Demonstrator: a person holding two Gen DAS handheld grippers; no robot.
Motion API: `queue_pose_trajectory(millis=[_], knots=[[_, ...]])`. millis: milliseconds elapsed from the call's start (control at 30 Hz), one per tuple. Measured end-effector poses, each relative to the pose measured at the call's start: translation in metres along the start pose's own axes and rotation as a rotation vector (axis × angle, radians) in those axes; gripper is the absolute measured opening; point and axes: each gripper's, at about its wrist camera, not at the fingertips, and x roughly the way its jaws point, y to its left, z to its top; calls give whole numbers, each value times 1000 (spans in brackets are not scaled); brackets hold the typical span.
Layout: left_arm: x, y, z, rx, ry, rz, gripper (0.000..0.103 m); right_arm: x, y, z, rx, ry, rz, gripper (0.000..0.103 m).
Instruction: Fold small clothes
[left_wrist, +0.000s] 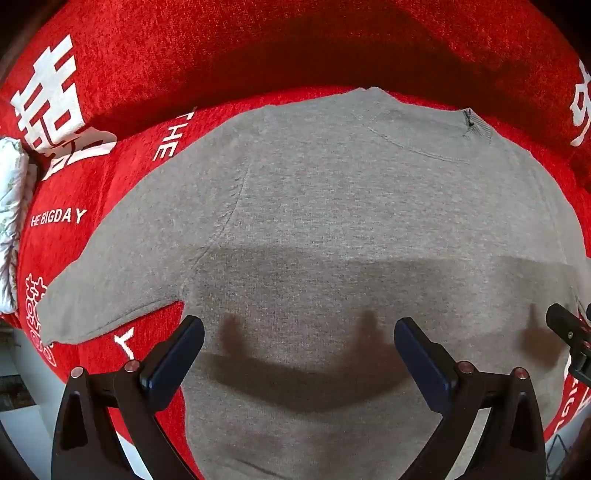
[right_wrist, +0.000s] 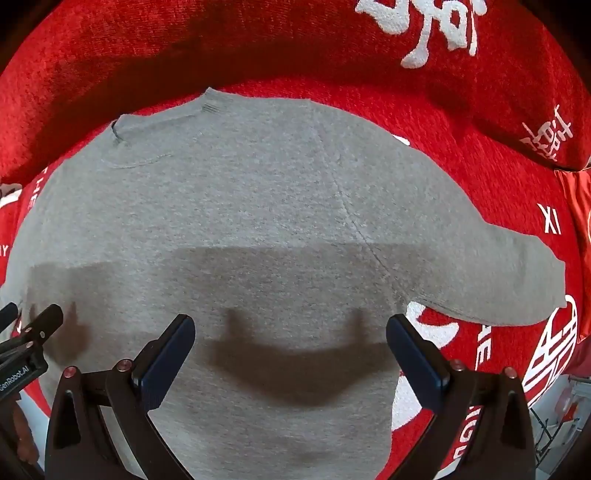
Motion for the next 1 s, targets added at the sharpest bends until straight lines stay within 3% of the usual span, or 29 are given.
queue_pose_trajectory(millis=[1000], knots=[[2, 4, 2, -6, -6, 3, 103, 2, 6, -2, -58, -2, -2, 103]])
